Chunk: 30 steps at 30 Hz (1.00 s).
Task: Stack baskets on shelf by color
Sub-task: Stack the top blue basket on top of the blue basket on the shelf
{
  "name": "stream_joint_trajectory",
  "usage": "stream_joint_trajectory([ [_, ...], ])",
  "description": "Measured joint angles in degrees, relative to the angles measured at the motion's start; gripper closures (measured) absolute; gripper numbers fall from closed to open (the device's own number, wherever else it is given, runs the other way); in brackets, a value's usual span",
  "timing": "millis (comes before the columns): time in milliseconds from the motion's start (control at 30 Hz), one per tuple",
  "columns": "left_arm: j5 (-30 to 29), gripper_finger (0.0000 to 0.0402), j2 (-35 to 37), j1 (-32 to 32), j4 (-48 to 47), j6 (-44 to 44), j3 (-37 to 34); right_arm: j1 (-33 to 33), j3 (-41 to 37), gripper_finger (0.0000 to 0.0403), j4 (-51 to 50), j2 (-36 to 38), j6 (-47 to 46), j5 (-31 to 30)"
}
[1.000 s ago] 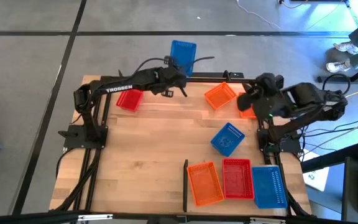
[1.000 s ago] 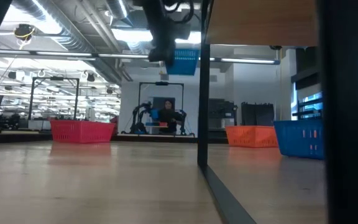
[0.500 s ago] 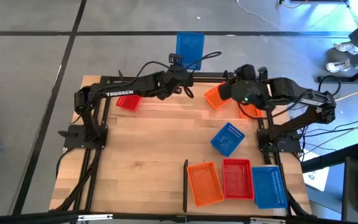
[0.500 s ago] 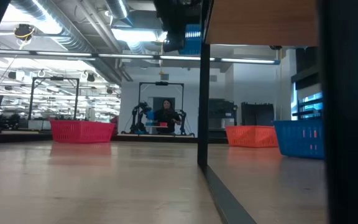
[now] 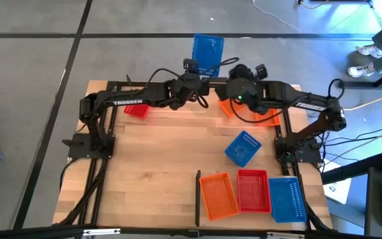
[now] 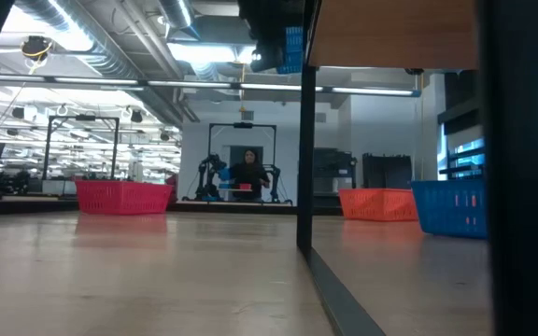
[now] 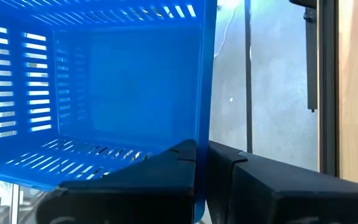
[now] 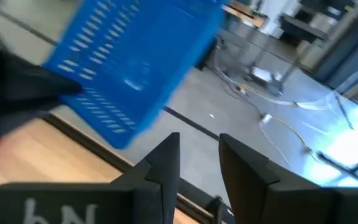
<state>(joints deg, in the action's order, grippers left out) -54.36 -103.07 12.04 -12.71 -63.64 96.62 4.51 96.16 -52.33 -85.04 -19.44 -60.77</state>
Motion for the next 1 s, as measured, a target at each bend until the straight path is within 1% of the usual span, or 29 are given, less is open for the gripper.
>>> stream_joint_trajectory([
  [200,0.2,0.0401,0.0,0.0,0.0,-3.9,0.0,0.3,0.0,0.0292,7.8,0.0,9.0,6.9],
  [367,0.2,0.0401,0.0,0.0,0.0,-4.7,0.0,1.6,0.0,0.0292,7.6,0.0,11.1,14.9],
  [467,0.2,0.0401,0.0,0.0,0.0,-5.7,0.0,2.1,0.0,0.0292,7.5,0.1,14.7,16.3],
  [633,0.0,0.0401,0.0,0.0,-0.1,-6.7,0.0,2.1,0.0,0.0292,6.9,2.0,27.7,17.0],
  [700,-0.1,0.0401,0.0,0.0,-0.3,-8.8,0.0,2.1,0.0,0.0292,5.7,3.3,34.0,20.3],
  [800,-0.2,0.0401,0.0,0.0,-0.4,-12.6,0.0,2.1,0.0,0.0292,2.8,4.9,41.5,28.0],
  [867,-0.2,0.0401,0.0,0.0,-0.6,-14.8,0.0,2.5,0.0,0.0292,0.3,5.7,44.4,30.4],
  [1000,-0.2,0.0401,0.0,0.0,-0.6,-16.0,0.0,3.0,0.0,0.0292,-2.7,6.1,45.1,30.5],
])
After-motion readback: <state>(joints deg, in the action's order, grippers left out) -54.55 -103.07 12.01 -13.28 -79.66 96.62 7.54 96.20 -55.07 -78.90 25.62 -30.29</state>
